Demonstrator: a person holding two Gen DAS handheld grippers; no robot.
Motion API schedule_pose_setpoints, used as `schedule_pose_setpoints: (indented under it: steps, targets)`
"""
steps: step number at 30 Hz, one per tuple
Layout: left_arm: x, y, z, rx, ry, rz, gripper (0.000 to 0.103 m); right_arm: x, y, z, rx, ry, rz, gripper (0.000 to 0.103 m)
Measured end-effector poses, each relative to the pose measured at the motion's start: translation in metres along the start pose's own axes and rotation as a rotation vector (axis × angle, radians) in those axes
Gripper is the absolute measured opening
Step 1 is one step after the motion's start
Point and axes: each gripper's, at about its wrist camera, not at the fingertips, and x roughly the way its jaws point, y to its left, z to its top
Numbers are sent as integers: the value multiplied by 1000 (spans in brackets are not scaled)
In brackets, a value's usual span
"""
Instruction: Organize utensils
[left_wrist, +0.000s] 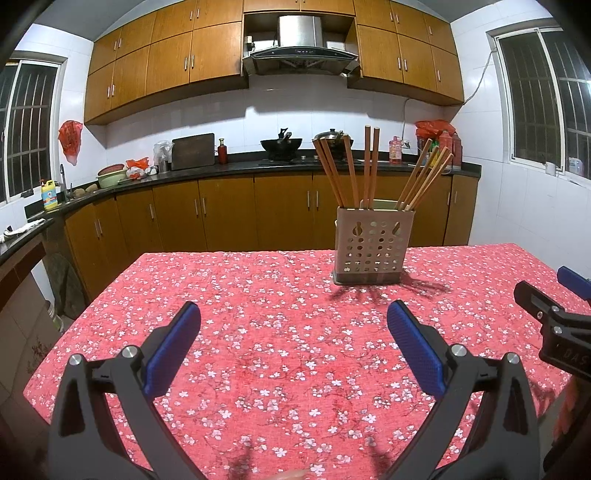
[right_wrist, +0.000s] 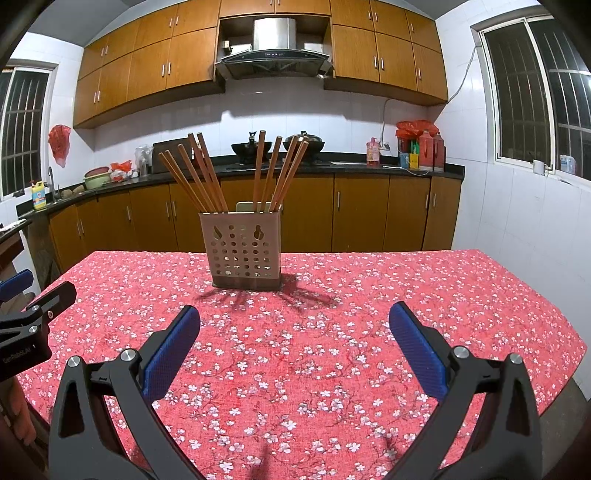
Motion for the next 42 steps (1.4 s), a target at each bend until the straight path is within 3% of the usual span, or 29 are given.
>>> schedule_pose_setpoints:
  steps: [42]
  targets:
    - [1, -3, -3, -1, 8, -6, 99, 3, 1, -6, 8, 10, 0, 101]
